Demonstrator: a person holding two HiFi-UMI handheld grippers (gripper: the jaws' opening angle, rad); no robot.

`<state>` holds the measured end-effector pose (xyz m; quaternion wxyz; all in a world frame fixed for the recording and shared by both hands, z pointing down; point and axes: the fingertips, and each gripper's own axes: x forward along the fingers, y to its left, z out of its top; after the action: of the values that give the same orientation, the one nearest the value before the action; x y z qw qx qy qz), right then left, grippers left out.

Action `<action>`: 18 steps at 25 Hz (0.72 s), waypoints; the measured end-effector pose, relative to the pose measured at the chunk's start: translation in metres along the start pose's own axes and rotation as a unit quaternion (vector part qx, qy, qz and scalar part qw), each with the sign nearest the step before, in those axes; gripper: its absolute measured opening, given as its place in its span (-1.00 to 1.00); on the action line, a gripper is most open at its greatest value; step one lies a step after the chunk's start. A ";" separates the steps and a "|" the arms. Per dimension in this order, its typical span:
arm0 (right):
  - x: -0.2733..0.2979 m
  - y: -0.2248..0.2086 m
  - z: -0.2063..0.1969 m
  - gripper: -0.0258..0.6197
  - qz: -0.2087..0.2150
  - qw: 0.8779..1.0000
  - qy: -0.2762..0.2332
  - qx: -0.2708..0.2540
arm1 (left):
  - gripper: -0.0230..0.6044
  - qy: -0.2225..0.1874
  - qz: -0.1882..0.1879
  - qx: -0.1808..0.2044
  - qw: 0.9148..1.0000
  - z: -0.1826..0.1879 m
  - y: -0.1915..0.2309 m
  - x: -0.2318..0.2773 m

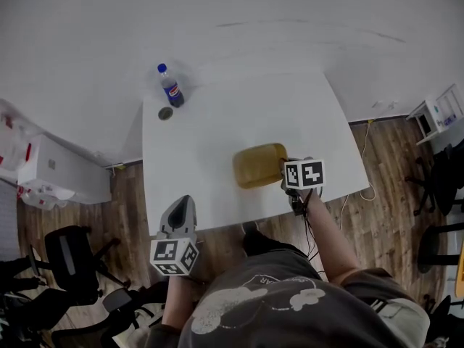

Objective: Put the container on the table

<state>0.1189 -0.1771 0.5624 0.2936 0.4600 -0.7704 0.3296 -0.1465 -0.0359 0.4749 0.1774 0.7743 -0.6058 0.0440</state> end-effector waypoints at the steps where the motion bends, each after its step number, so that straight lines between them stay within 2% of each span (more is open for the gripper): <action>1: 0.006 -0.004 0.008 -0.92 0.002 1.000 0.002 -0.001 | -0.89 0.001 0.003 0.001 1.000 0.003 0.001 0.009; 12: 0.077 -0.030 0.077 -0.92 0.033 0.999 0.021 -0.017 | -0.89 0.017 0.031 0.028 0.999 0.032 0.017 0.100; 18: 0.107 -0.030 0.100 -0.92 0.054 0.998 0.030 -0.028 | -0.89 0.024 0.060 0.029 0.998 0.039 0.034 0.117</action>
<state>0.0872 -0.3210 0.5894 0.3108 0.3990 -0.7940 0.3373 -0.1540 -0.1631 0.4789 0.1667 0.7400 -0.6453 0.0902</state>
